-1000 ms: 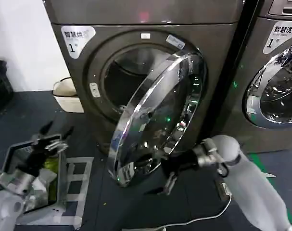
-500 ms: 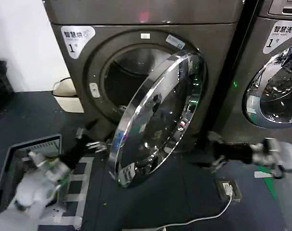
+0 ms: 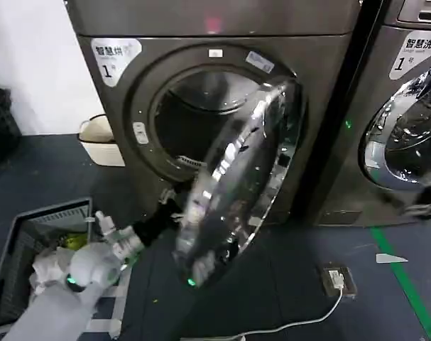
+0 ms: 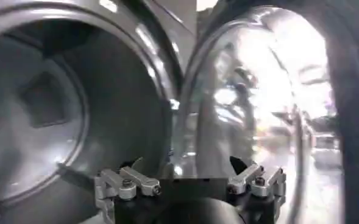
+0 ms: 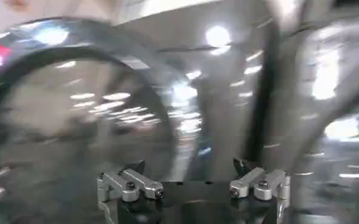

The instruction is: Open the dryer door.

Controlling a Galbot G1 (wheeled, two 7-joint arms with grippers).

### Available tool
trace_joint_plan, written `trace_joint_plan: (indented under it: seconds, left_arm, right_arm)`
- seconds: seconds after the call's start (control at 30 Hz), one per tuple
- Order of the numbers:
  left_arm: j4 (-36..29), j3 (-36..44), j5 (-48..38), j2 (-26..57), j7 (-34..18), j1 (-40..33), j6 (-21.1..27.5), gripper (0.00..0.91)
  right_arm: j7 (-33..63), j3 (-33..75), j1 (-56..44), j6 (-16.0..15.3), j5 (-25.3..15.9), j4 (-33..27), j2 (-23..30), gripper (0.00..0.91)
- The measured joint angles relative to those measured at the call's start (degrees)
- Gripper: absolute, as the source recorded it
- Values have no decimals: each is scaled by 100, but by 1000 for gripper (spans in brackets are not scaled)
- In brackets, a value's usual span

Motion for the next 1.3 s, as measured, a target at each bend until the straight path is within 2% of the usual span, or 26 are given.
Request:
trace_joint_plan:
  seconds: [0.27,0.53,0.73,1.13,1.2,1.3]
  left_arm:
    - [-309,684,-178,209,12,-326,92,907]
    - [-415,1580,-302,245,-168,-806,172,907]
    - [-263,2298,-253,-12,-257,-1368,209,907]
    - [438,3672,-215,-741,-353,-2555,75,907]
    - [582,3880,-215,-860,-374,-2766,27,907]
    - [771,4131,-231,-1045,-384,-3057,-80,907]
  right_arm:
    - [2234,1098,-502,-101,-259,608,394,907]
    - [4041,1914,-939,-307,-682,585,285,907]
    - [4294,2532,-1322,-469,-751,592,218,907]
    - [4429,3220,-1879,-403,-825,746,306,907]
    - [4516,3352,-1966,-443,-1010,694,321,907]
    - [4558,3578,-2109,-455,-1056,612,338,907]
